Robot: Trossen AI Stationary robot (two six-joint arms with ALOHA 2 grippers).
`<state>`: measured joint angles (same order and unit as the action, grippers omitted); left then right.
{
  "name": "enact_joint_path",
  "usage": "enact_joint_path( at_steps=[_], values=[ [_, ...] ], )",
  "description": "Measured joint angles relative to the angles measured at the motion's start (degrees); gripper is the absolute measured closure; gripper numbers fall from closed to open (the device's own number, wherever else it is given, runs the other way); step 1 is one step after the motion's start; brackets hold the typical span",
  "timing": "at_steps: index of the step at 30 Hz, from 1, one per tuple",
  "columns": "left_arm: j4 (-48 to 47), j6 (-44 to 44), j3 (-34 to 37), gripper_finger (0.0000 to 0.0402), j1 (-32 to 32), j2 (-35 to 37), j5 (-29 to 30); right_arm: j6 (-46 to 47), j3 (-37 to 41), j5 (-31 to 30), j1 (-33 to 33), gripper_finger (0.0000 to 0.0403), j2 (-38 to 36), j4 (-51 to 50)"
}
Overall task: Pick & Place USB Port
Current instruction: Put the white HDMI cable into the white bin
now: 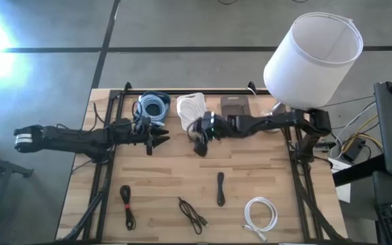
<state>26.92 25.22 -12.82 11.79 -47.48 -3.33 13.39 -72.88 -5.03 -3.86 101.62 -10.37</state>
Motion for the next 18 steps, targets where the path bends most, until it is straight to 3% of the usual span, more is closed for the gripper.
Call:
enact_joint_path(
  at_steps=[8,18],
  values=[
    [0.0,-0.7,0.0,0.0227,0.0,0.0,0.0,10.3,0.0,0.1,12.0,0.0216,-3.8,-18.3],
    [0.9,-0.8,0.0,0.0227,0.0,0.0,0.0,29.8,0.6,0.2,26.1,0.0216,-3.9,-32.4]
  ],
)
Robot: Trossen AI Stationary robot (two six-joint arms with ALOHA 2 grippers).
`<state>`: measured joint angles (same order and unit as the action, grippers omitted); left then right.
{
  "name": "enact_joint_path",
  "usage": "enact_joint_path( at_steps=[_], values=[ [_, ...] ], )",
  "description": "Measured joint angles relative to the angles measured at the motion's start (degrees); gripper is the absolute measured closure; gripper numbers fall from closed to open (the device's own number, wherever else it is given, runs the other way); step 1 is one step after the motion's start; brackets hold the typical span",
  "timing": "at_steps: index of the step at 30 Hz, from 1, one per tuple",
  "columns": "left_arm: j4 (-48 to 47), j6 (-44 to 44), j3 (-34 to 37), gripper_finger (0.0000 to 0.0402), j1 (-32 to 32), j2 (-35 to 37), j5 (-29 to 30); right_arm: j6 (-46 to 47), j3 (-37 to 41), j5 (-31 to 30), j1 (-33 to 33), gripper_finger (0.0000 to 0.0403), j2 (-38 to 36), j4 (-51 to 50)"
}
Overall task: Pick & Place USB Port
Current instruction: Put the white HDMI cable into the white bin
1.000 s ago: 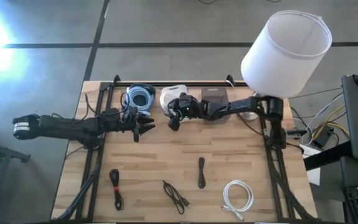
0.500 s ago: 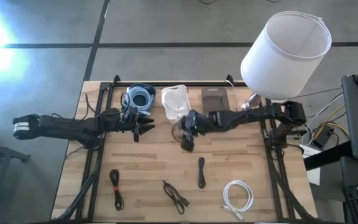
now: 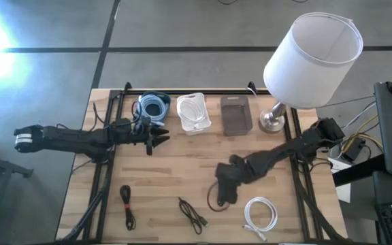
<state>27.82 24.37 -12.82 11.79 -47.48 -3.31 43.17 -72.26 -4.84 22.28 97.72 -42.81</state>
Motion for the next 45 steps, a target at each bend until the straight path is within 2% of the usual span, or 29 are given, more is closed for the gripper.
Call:
enact_joint_path(
  at_steps=[8,12,20,25,33,40,45],
  values=[
    [5.3,-3.3,0.0,0.0227,0.1,0.0,0.9,21.0,7.0,-1.5,8.1,0.0216,-3.1,-1.7],
    [6.6,-3.4,0.0,0.0227,0.1,0.0,1.6,28.0,11.9,2.9,11.8,0.0216,-4.4,-1.8],
    [7.9,-3.4,0.0,0.0227,0.1,0.0,7.0,28.6,17.7,6.1,17.7,0.0216,-5.5,-1.2],
    [7.8,-3.1,0.0,0.0227,0.2,0.0,8.7,24.9,19.4,5.2,20.2,0.0216,-5.4,-1.2],
    [8.6,-2.2,0.0,0.0227,0.1,0.0,8.9,26.2,21.3,0.2,20.5,0.0216,-2.8,-0.7],
    [9.2,-1.7,0.0,0.0227,0.1,-0.1,9.0,25.4,22.7,-0.4,20.3,0.0216,-0.7,0.6],
    [9.6,-1.7,0.0,0.0227,0.1,-0.2,9.0,20.7,21.8,-1.2,20.2,0.0244,-0.8,0.1]
  ],
)
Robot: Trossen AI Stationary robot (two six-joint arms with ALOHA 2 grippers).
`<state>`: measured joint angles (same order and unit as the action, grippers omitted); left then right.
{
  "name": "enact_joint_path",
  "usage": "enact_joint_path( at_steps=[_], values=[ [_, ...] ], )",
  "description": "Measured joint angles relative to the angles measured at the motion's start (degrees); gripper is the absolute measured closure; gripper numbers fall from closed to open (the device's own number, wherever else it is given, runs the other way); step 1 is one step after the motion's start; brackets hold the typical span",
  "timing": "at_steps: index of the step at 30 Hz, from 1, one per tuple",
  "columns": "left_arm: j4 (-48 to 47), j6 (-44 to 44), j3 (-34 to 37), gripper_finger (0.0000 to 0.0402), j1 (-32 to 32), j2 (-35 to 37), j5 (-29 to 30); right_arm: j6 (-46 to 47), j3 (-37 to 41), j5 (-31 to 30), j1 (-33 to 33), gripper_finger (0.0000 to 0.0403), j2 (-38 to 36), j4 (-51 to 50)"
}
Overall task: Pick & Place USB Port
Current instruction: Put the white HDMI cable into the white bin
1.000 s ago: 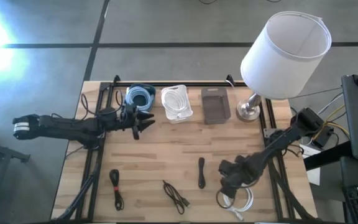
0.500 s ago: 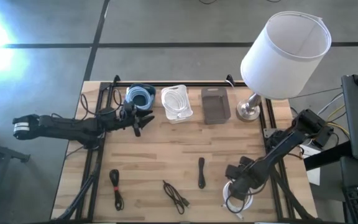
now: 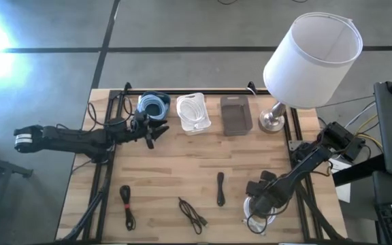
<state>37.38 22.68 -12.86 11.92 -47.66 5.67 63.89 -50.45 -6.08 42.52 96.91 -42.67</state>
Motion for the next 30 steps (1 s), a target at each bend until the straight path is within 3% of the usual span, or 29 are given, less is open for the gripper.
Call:
enact_joint_path(
  at_steps=[4,9,16,25,27,30],
  values=[
    [0.3,0.0,0.0,0.0227,0.0,0.0,0.0,-5.7,-1.3,-1.6,-0.2,0.0303,-0.3,-0.4],
    [1.7,0.8,0.0,0.0227,0.0,0.0,-0.6,-11.1,-3.2,-10.8,-1.4,0.0373,-0.9,-0.6],
    [2.5,3.4,0.0,0.0227,0.0,0.0,-0.7,-22.0,-10.3,-19.5,-4.1,0.0369,-1.0,-0.6],
    [8.7,6.0,0.0,0.0227,-3.2,-3.5,-7.7,-35.9,-19.3,-51.9,-6.7,0.0368,-1.1,0.0],
    [12.2,6.3,0.0,0.0227,-5.3,-5.8,-7.7,-37.6,-20.3,-56.7,-7.7,0.0368,-1.1,0.8],
    [15.9,6.3,-1.4,0.0227,-9.0,-10.2,-7.7,-40.2,-21.2,-58.8,-9.8,0.0368,-1.1,2.5]
  ],
)
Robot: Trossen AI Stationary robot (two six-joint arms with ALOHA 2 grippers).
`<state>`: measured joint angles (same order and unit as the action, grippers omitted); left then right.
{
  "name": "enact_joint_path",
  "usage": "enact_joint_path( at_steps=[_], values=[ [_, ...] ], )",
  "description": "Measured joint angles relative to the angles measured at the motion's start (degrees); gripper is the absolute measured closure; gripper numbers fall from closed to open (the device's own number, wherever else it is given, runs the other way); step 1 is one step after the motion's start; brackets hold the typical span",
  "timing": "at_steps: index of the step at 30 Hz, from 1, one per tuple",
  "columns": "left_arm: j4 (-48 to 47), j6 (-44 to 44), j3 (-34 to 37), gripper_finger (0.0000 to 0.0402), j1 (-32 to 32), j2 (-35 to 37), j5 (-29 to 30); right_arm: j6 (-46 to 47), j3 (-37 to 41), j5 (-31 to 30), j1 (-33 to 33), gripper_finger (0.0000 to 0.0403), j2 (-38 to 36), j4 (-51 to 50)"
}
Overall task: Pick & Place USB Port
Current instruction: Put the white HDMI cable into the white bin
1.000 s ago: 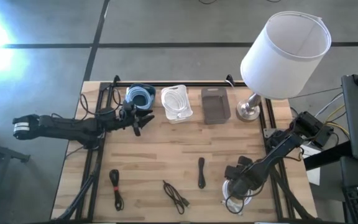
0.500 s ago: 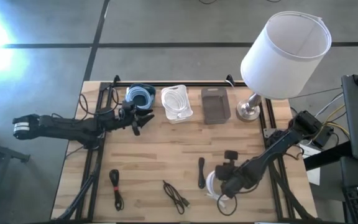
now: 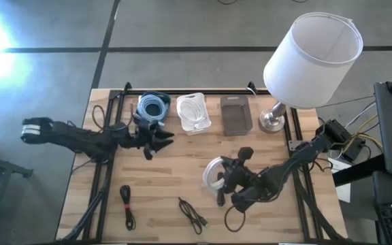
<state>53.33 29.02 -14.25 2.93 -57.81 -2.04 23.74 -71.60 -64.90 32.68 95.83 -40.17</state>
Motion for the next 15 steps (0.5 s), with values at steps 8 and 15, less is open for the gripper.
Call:
enact_joint_path(
  at_steps=[8,15],
  values=[
    [0.2,0.3,-10.9,0.0227,-7.8,-15.3,1.7,-5.9,2.0,0.0,-6.7,0.0367,0.0,9.1],
    [-7.2,7.3,-20.0,0.0227,-8.0,-26.2,2.2,-7.7,3.8,0.7,-8.2,0.0367,-0.1,9.5]
  ],
)
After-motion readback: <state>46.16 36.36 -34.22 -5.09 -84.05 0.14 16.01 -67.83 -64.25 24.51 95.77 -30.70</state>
